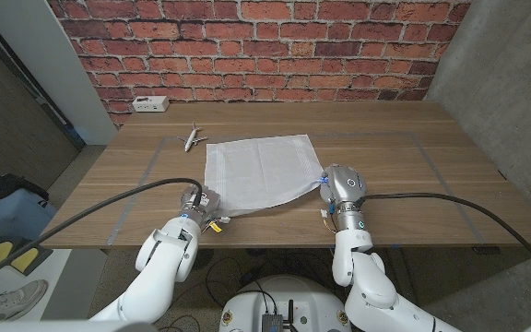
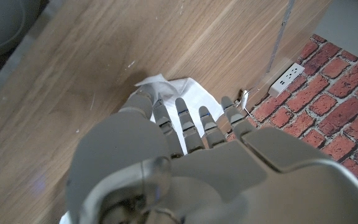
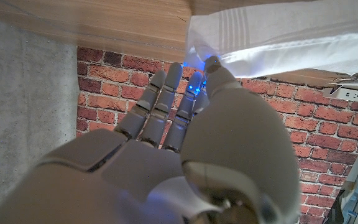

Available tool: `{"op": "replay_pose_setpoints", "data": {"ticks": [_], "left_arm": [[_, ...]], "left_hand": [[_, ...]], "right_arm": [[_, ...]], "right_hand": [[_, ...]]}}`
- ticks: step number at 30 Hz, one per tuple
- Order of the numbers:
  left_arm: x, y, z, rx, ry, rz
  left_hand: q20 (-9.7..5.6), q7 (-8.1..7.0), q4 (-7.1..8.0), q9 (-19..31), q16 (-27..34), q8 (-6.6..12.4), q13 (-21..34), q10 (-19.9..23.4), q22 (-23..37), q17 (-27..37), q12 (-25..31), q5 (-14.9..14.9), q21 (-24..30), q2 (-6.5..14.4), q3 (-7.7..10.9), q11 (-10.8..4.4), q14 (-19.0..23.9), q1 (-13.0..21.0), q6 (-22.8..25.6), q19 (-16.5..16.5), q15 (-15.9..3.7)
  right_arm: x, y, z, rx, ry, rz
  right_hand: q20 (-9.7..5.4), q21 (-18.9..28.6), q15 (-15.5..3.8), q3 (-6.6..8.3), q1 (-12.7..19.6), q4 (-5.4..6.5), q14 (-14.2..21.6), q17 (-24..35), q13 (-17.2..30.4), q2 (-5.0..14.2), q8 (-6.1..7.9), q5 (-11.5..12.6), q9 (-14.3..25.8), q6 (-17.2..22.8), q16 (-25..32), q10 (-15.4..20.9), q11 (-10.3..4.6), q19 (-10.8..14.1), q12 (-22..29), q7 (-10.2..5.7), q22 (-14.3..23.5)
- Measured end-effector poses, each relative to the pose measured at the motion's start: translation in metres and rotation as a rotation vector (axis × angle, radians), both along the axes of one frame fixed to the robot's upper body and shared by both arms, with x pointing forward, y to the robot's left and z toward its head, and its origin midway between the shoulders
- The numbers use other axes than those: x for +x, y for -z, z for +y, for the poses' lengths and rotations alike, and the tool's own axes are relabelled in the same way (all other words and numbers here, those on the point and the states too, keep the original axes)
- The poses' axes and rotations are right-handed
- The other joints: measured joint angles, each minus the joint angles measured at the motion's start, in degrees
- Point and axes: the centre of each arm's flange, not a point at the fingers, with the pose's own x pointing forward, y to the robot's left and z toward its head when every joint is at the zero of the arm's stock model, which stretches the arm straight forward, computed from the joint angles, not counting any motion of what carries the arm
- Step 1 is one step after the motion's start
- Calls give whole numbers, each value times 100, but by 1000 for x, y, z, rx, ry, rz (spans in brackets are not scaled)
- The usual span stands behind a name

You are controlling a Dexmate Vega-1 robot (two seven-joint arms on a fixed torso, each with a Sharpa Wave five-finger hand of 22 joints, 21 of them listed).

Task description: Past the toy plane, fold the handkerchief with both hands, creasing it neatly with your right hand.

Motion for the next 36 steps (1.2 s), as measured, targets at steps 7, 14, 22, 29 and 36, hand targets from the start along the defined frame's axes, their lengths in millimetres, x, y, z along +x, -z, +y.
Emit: {"op": "replay_pose_setpoints", "data": {"ticks": [7, 14, 22, 29, 36], "left_arm": [[0, 9, 5, 2, -19, -56], [-6, 10, 9, -24, -4, -155], [-15, 1, 12, -86, 32, -215], [-34, -17, 14, -142, 77, -266], [-49, -32, 14, -176, 114, -301]], "left_hand": [[-51, 162, 8, 29, 43, 52, 0, 189, 0, 8, 38, -1, 50, 39, 146, -51, 174, 128, 222, 51, -7], [-11, 255, 112, 93, 110, 90, 16, 312, -1, 53, 66, -1, 71, 39, 252, -50, 265, 127, 148, 91, -22], [-10, 473, 305, 194, 110, 90, 16, 207, -1, 123, 38, -12, 92, 116, 512, 11, 252, 83, 53, 91, -9], [11, 569, 330, 279, 81, 153, 16, 138, -1, 123, -6, -17, 92, 126, 690, 80, 225, 93, 128, 69, -14], [43, 691, 331, 397, 59, 256, 15, 104, -1, 149, -46, -28, 92, 136, 834, 114, 159, 167, 185, 38, -19]], "right_arm": [[-2, 0, 0, 2, -2, -9], [-7, 0, -1, 10, -5, -16], [-13, 0, -6, 26, -1, -20], [-17, 0, -10, 44, 4, -33], [-21, -1, -13, 65, -6, -62]], "right_hand": [[0, 45, 20, 0, 0, 0, 21, 0, -5, 0, -1, 0, 1, 0, 0, 0, 0, 0, 0, 0, 0], [0, 45, 9, 9, 11, -10, 73, 0, -5, -12, -5, -1, 43, 1, -44, 32, 32, 0, 0, 1, -5], [0, 89, -21, 71, 28, -24, 103, -44, -31, -29, -11, -1, 51, 43, -150, 72, 73, 0, 0, 43, -15], [31, 129, -10, 71, 52, -24, 154, -70, -44, -53, 24, -1, 52, 53, -189, 72, 73, 31, 40, 52, -14], [52, 133, -10, 95, 52, -48, 154, -70, -58, -53, 25, -1, 57, 53, -210, 72, 73, 10, 40, 53, -14]]}}
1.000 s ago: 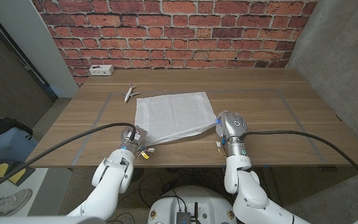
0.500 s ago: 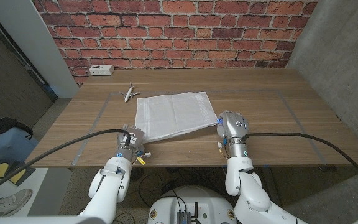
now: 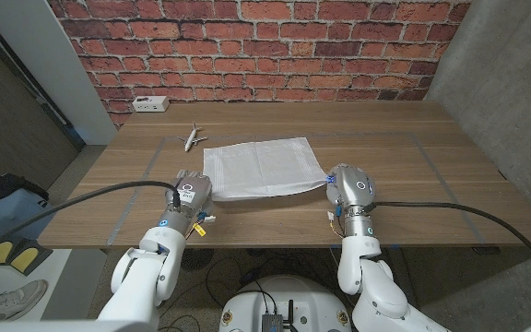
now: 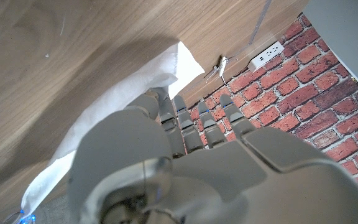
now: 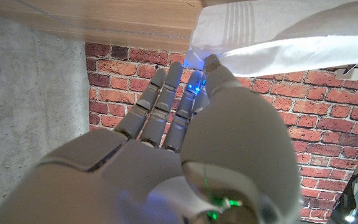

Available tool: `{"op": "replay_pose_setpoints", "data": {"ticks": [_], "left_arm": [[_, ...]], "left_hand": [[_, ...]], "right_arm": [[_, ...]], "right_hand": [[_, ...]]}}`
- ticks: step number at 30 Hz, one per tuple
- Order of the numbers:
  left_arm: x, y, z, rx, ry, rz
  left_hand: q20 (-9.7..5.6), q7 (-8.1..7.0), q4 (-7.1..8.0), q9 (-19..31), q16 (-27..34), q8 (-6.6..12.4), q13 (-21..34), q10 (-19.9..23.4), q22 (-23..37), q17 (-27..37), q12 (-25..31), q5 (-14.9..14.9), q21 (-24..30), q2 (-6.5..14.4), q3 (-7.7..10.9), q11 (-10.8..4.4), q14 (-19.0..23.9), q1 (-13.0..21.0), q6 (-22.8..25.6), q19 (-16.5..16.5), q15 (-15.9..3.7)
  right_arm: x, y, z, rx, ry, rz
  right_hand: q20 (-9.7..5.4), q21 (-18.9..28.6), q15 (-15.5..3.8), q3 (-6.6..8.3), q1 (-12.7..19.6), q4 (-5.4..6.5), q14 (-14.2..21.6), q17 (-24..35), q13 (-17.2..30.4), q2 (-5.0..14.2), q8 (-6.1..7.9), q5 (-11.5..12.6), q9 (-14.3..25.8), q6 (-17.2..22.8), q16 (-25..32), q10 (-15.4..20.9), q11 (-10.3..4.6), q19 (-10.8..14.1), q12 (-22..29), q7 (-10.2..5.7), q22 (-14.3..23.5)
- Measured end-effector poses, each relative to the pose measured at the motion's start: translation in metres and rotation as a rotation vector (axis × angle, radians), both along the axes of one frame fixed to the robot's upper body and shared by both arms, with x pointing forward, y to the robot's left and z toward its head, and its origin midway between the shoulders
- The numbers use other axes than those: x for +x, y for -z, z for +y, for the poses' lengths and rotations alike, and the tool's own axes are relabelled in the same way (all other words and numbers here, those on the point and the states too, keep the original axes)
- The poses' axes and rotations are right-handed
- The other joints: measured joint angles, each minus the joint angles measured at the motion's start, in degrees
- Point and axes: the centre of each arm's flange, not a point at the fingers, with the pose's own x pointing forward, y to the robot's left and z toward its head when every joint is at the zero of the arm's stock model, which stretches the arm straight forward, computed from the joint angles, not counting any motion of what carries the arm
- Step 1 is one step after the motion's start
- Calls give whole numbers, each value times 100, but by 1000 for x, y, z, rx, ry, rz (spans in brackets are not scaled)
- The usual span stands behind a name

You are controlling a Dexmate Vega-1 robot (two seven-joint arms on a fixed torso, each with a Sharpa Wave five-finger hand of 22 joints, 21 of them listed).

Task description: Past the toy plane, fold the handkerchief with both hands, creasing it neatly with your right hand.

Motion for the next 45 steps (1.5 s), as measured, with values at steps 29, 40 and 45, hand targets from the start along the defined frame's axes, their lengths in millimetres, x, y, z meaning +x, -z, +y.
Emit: {"op": "replay_pose_setpoints", "data": {"ticks": [29, 40, 45], "left_arm": [[-22, -18, 16, -164, 93, -10], [-24, -22, 25, -239, 157, 1], [-24, -25, 28, -250, 160, -1]], "left_hand": [[-53, 45, -217, 330, 0, 260, -1, 86, 28, -37, 0, -11, 43, -101, 68, -81, 0, 195, 58, -52, -1], [-53, 97, -336, 333, 0, 276, -15, 177, 28, -96, 0, 119, 88, -130, 92, -52, 0, 296, 108, -52, -1], [-53, 122, -336, 335, 0, 277, -15, 177, 28, -96, 0, 118, 88, -130, 92, -52, 0, 296, 84, -51, -1]], "right_arm": [[-3, -25, -23, 112, -68, -116], [0, -42, -25, 111, -90, -154], [5, -51, -25, 105, -99, -163]], "right_hand": [[31, 40, 0, 45, -1, -3, 40, 70, -14, -1, 21, -17, 6, 1, -44, -1, 0, -32, 0, 1, -27], [30, 89, 0, 66, -1, 18, 40, 96, -26, -1, 18, -22, 7, 10, -106, -1, -1, -32, 0, 10, -26], [8, 89, 0, 66, -1, 18, 40, 96, -26, -1, 14, -23, 8, 11, -106, -1, -1, -54, 0, 11, -26]]}}
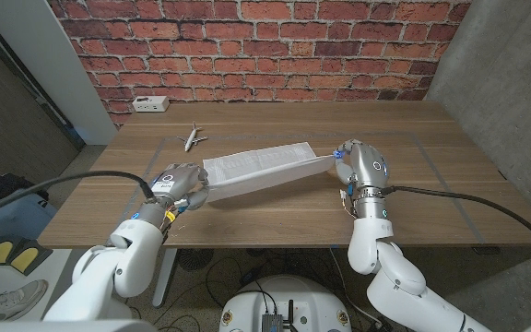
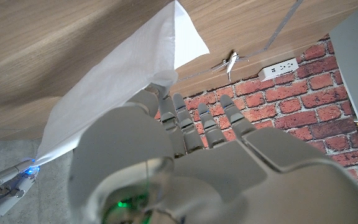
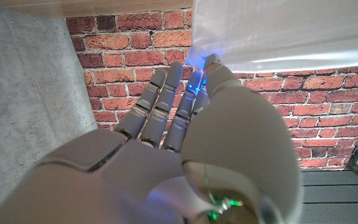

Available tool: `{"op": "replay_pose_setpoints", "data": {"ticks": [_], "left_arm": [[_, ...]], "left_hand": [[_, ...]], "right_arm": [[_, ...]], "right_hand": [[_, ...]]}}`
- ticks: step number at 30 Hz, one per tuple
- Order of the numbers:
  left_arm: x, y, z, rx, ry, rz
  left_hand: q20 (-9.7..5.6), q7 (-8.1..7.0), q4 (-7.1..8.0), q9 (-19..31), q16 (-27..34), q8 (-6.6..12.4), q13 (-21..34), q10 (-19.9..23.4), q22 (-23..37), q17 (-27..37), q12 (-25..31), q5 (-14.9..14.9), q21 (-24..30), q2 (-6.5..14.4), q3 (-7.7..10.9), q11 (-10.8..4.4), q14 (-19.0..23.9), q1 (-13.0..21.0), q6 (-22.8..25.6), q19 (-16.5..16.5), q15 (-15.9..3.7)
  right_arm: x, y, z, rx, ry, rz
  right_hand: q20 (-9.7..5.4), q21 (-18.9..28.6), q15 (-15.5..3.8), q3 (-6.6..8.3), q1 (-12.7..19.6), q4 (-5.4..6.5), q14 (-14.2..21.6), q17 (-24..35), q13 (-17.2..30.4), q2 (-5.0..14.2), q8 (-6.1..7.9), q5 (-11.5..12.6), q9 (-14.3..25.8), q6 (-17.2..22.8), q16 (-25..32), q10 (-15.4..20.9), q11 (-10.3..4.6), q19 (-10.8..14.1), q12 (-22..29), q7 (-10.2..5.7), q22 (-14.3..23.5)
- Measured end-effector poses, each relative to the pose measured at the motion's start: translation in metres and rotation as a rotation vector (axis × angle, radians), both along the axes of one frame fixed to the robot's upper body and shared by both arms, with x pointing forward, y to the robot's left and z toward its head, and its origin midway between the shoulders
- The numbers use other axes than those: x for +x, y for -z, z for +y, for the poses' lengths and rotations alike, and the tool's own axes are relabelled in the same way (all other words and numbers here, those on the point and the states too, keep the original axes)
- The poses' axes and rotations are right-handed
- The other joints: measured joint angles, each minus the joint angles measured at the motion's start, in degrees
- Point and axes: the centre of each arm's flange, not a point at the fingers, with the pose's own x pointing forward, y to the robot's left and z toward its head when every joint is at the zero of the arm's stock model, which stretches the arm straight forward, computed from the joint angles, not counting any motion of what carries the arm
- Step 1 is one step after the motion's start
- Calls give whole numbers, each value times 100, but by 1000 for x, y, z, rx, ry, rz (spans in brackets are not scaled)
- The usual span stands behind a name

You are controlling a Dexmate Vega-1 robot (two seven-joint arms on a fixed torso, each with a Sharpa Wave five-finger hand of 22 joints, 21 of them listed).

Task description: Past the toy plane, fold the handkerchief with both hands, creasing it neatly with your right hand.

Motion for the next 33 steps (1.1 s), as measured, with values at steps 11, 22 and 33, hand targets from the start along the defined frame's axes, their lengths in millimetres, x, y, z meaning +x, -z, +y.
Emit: {"op": "replay_pose_setpoints", "data": {"ticks": [11, 22, 33], "left_arm": [[6, -21, 5, 41, -23, -32], [21, -40, 7, 95, -49, -55], [35, -55, 8, 128, -70, -72]], "left_hand": [[0, -4, -23, 36, 0, 0, 1, 31, -16, -26, 0, 86, 33, -1, -24, -31, 0, -1, 4, 0, 0], [0, -4, -46, 36, 0, 0, 1, 31, -15, -26, 0, 87, 39, -2, -48, -31, 0, -2, 4, 0, 0], [0, -4, -46, 37, 0, 0, 2, 61, -15, -26, 0, 132, 61, -3, -48, 0, 21, -3, 4, 0, 21]], "right_arm": [[16, -16, 1, -24, -20, 2], [34, -29, 0, -29, -34, 5], [52, -46, -5, -38, -29, 2]], "right_hand": [[33, 44, 0, 26, 0, -22, 0, 26, 0, 0, -19, -18, 13, 8, -22, 0, 0, -31, 0, 8, -28], [33, 44, 22, 35, -54, -12, 22, 54, 1, -54, -25, -22, 102, 9, -44, 0, 0, -30, 0, 8, -27], [33, 71, 21, 34, -89, -11, 21, 79, 1, -89, -17, -16, 132, 10, -44, 0, 0, -30, 21, 9, -27]]}}
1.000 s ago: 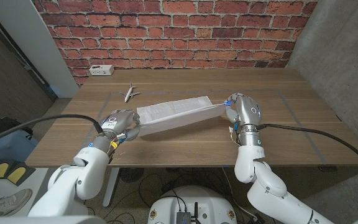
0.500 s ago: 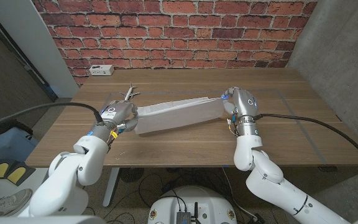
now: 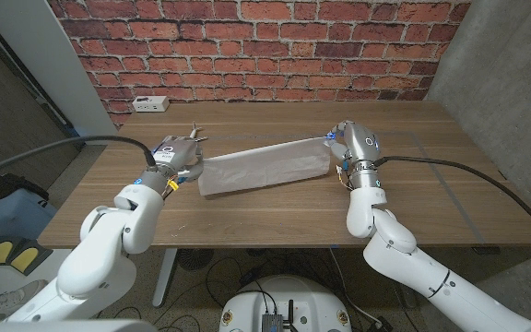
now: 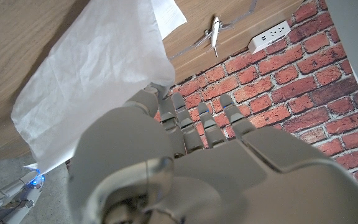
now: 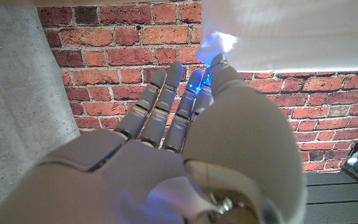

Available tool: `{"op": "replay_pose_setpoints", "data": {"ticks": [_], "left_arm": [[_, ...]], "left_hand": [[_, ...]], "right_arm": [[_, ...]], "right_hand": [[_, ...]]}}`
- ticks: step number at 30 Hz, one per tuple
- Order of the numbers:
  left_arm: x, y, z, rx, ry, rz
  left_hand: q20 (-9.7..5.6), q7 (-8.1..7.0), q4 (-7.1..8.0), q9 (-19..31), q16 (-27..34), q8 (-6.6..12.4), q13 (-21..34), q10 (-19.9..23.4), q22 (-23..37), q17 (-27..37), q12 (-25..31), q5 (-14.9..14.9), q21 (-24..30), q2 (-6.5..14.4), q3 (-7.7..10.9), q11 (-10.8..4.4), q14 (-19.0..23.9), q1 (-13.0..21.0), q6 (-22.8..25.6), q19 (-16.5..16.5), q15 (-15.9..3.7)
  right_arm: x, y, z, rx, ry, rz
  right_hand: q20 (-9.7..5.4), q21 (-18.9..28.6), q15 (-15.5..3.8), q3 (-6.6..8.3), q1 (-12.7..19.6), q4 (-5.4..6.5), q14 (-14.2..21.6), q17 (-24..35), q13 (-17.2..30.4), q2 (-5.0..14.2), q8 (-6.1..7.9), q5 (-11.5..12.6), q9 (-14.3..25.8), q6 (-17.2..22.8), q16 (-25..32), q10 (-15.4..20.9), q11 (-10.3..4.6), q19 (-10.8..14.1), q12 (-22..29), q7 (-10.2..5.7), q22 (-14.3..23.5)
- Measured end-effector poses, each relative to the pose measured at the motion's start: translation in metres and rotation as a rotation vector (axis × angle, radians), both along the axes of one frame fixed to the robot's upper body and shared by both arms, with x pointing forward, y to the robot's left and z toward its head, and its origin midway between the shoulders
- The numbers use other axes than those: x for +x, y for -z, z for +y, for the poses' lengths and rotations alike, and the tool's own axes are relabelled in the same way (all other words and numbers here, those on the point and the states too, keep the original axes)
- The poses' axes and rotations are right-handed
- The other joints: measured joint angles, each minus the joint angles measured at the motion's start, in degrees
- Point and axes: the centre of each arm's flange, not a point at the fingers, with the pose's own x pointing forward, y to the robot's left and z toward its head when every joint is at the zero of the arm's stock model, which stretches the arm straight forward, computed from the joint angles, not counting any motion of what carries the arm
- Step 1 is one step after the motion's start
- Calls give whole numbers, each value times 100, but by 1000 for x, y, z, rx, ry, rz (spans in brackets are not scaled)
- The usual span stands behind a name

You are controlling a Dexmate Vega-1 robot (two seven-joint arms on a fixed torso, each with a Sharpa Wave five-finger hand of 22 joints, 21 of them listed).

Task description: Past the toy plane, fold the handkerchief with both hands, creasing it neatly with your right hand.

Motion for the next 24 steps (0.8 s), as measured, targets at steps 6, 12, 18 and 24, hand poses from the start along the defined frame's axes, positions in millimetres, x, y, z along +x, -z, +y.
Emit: {"op": "replay_pose_setpoints", "data": {"ticks": [6, 12, 18, 24], "left_arm": [[6, -5, 0, 9, -4, -7], [12, -10, -1, 17, -5, -17], [19, -15, -1, 18, -6, -22], [26, -20, -1, 23, -8, -26]], "left_hand": [[0, 0, -24, 0, 0, 0, 0, 21, 0, 0, 0, 0, 22, -6, -24, -21, 21, 5, 0, 0, -21], [0, 0, -23, 0, 0, 0, 0, 21, 1, 1, 0, 0, 22, -6, -24, -21, 21, 5, 0, 0, -21], [0, 0, -23, 0, 0, 0, 0, 21, 1, 1, -28, 0, 22, -6, -24, -21, 21, 4, 0, 0, -21], [0, 0, 0, 0, 0, 0, 1, 21, 1, 1, -28, 0, 22, -22, -48, -21, 21, -11, 1, 0, -21]], "right_arm": [[8, -6, -1, -6, 0, 3], [16, -11, -2, -11, -2, 1], [25, -16, -2, -16, -7, 5], [39, -22, -3, -24, -7, 11]], "right_hand": [[0, 21, 0, 10, 1, 11, 0, 26, 0, 1, 0, 0, -6, 0, -22, 0, 0, 0, 0, 0, 0], [0, 21, 0, 25, 2, 25, -1, 26, 0, 2, 0, 0, -10, 0, -22, 0, 0, 0, 0, 0, 0], [0, 42, -32, 44, 17, 7, 31, 53, 0, 17, -1, -1, -20, 0, -22, 0, 0, 0, 0, 0, 1], [-23, 64, -32, 44, 17, 8, 31, 53, 1, 17, -5, -1, -19, 0, -22, 0, 0, -22, 0, 1, 1]]}}
